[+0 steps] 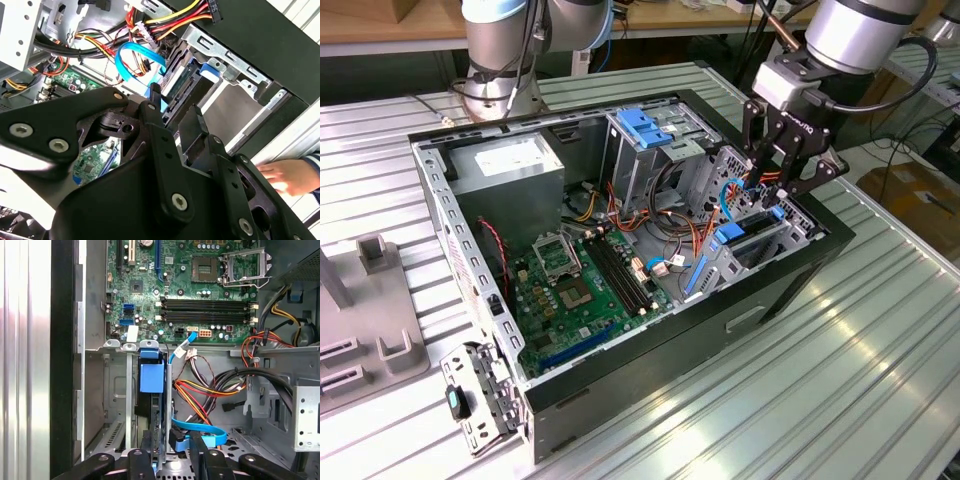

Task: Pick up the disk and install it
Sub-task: 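Insert the first disk wire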

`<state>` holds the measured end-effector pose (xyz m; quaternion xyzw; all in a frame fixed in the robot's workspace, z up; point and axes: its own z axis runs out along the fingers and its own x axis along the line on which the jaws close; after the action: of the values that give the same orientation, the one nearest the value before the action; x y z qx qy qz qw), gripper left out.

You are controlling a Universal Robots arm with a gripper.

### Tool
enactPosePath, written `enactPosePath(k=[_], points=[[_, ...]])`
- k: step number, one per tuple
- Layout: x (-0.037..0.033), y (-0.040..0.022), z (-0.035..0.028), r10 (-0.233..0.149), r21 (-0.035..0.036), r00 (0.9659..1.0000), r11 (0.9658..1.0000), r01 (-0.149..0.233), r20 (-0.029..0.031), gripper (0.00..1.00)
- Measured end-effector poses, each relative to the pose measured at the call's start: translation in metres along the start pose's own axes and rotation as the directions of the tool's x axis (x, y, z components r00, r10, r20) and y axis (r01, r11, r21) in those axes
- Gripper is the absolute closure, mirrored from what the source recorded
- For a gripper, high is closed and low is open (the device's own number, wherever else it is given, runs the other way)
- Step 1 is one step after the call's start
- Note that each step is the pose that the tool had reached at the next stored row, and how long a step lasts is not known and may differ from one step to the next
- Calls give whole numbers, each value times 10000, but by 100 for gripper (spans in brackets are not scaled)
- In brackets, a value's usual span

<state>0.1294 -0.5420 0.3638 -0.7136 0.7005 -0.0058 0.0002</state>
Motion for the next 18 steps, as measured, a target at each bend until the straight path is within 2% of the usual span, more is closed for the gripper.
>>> enactPosePath(k=[5,6,7,8,15,17,18], points=[[0,0,1,0,0,10000,10000,0,-4,59],[0,0,1,0,0,10000,10000,0,-4,65],[0,0,1,0,0,10000,10000,0,-6,78],[0,0,1,0,0,10000,10000,0,-6,84],[3,16,1,-46,9,10000,10000,46,-5,84],[10,22,5,-183,51,9998,9998,183,5,84],[17,23,11,-307,113,9995,9995,307,4,84]])
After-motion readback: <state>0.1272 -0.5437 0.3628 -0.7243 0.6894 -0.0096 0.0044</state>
